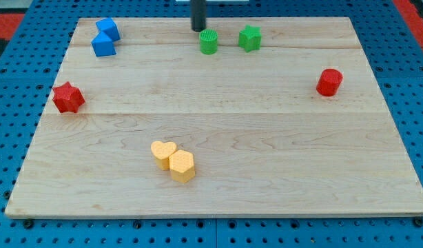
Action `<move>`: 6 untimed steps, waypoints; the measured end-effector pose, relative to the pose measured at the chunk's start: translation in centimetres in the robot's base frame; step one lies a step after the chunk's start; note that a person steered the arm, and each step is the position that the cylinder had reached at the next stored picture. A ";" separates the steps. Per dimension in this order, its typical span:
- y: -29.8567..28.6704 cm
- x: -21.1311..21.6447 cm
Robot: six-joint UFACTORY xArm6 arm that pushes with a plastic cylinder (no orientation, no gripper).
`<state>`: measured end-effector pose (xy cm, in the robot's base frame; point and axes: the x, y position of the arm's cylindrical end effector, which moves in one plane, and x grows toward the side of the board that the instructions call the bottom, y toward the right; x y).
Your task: Move the green circle below green star
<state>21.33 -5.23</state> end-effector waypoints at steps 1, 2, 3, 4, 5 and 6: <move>1.3 3.4; 6.9 5.3; 8.4 5.5; 6.1 9.2; 8.6 12.8; 10.2 12.4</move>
